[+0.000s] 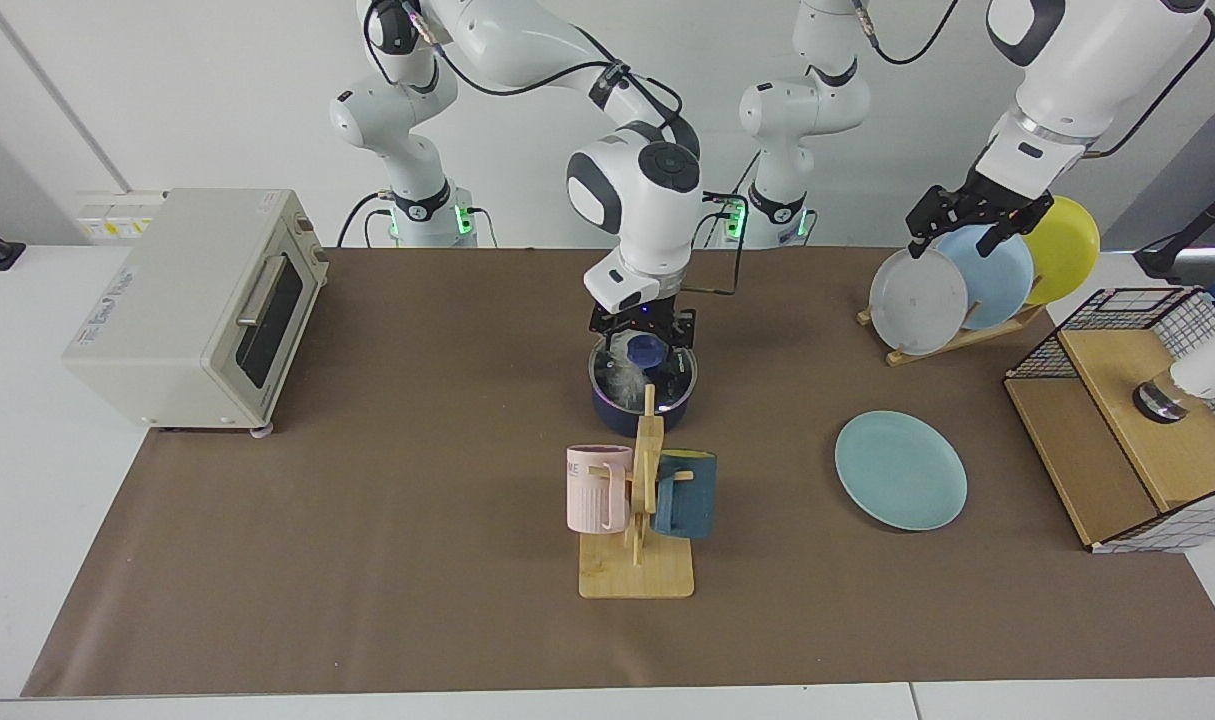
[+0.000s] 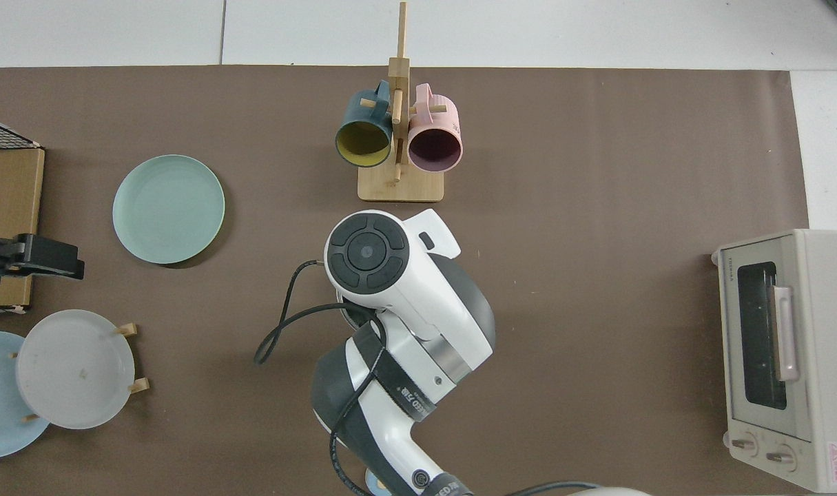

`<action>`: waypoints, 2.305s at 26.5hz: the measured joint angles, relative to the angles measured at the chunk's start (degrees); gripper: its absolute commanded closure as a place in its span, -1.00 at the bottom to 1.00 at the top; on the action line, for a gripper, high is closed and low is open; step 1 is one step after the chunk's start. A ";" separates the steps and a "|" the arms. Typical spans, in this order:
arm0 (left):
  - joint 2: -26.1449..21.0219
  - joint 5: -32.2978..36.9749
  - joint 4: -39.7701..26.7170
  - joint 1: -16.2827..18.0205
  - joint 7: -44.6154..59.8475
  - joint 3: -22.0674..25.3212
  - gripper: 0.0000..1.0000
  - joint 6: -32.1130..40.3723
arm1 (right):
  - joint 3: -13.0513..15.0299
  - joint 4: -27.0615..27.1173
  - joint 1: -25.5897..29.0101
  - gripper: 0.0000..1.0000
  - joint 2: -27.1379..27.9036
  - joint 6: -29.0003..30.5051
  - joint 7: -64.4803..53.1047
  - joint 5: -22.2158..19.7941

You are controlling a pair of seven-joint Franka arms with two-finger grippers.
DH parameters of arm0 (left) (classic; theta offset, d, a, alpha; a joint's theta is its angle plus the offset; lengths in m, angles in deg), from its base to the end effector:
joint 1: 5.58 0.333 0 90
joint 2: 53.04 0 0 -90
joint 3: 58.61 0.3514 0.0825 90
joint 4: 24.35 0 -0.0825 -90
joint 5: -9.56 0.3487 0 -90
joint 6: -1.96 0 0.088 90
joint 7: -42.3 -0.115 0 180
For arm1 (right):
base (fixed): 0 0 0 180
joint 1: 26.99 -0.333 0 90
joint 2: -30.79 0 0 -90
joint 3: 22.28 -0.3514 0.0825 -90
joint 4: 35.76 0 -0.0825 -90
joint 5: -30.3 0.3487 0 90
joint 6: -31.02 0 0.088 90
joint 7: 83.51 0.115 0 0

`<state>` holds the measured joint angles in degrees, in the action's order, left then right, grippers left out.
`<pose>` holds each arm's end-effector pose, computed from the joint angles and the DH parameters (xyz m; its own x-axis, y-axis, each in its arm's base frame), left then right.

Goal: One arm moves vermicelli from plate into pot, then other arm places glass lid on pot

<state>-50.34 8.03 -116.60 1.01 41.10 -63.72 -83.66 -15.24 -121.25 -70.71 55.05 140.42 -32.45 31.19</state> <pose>0.4938 0.0082 0.6523 0.9977 0.0032 -0.0682 0.0048 -0.9997 0.0239 0.5223 0.4078 0.4654 0.9698 -0.2426 0.0259 -0.2433 -0.9696 0.0248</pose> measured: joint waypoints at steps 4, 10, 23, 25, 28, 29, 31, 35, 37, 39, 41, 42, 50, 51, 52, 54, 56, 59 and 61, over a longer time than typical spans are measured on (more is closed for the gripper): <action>0.00 0.00 0.00 0.00 0.00 0.00 -1.00 0.00 | -0.01 1.54 0.96 -1.00 -1.30 -2.34 -1.03 0.00; 0.00 0.00 0.00 0.00 0.00 0.00 -1.00 0.00 | -1.62 2.59 5.41 -1.00 -3.69 -3.67 -6.04 0.00; 0.00 0.00 0.00 -0.01 -0.01 0.00 -1.00 -0.01 | -7.79 2.74 25.47 -1.00 -8.38 -6.17 -27.11 0.01; 0.00 0.00 0.00 -0.02 -0.01 0.00 -1.00 -0.01 | -7.57 2.71 28.05 -1.00 -8.80 -7.00 -31.90 0.01; 0.00 0.00 0.00 -0.02 -0.01 0.00 -1.00 -0.01 | -6.47 2.70 30.79 -1.00 -9.35 -8.19 -38.11 0.02; 0.00 0.00 0.00 -0.02 -0.01 0.00 -1.00 -0.01 | -5.76 2.70 31.34 -1.00 -9.58 -8.51 -39.90 0.02; 0.00 0.00 0.00 -0.02 -0.01 0.00 -1.00 -0.01 | -4.17 2.71 31.99 -1.00 -10.12 -9.29 -43.19 0.03; 0.00 0.00 0.00 -0.02 -0.01 0.00 -1.00 -0.01 | -2.66 2.72 34.22 -1.00 -11.81 -11.39 -47.96 0.03; 0.00 0.00 0.00 -0.02 -0.01 0.00 -1.00 -0.01 | -2.85 2.71 36.13 -1.00 -12.96 -12.20 -49.44 0.03; 0.00 0.00 0.00 -0.02 -0.01 0.00 -1.00 -0.01 | -2.93 2.71 37.63 -1.00 -14.15 -12.90 -50.30 0.03; 0.00 0.00 0.00 -0.02 -0.01 0.00 -1.00 -0.01 | -2.98 2.66 38.91 -1.00 -15.28 -14.02 -50.82 0.03; 0.00 0.00 0.00 -0.02 -0.01 0.00 -1.00 -0.01 | -3.01 2.58 39.58 -1.00 -15.84 -14.68 -51.04 0.03; 0.00 0.00 0.00 -0.02 -0.01 0.00 -1.00 -0.01 | -3.04 -2.49 42.08 -1.00 -22.61 -16.14 -51.31 0.03; 0.00 0.00 0.00 -0.02 -0.01 0.00 -1.00 -0.01 | -3.05 -3.45 42.10 -1.00 -23.62 -16.17 -51.30 0.03; 0.00 0.00 0.00 -0.02 -0.01 0.00 -1.00 -0.01 | -3.05 -4.33 42.10 -1.00 -24.53 -16.22 -51.30 0.03; 0.00 0.00 0.00 -0.02 -0.01 0.00 -1.00 -0.01 | -3.07 -6.11 42.23 -1.00 -26.30 -16.47 -51.30 0.03; 0.00 0.00 0.00 -0.02 -0.01 0.00 -1.00 -0.01 | -3.14 -7.42 42.62 -1.00 -27.50 -16.73 -51.30 0.03; 0.01 0.00 0.00 -0.02 -0.01 0.00 -1.00 -0.01 | -3.14 -8.64 43.19 -1.00 -28.44 -16.75 -51.30 0.03; 0.00 0.00 0.00 -0.02 -0.01 0.00 -1.00 -0.01 | -3.14 -8.96 43.39 -1.00 -28.57 -16.75 -51.30 0.03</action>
<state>-50.34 8.03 -116.60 0.99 41.09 -63.72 -83.68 -18.38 -130.21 -27.33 26.47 123.67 -83.75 31.22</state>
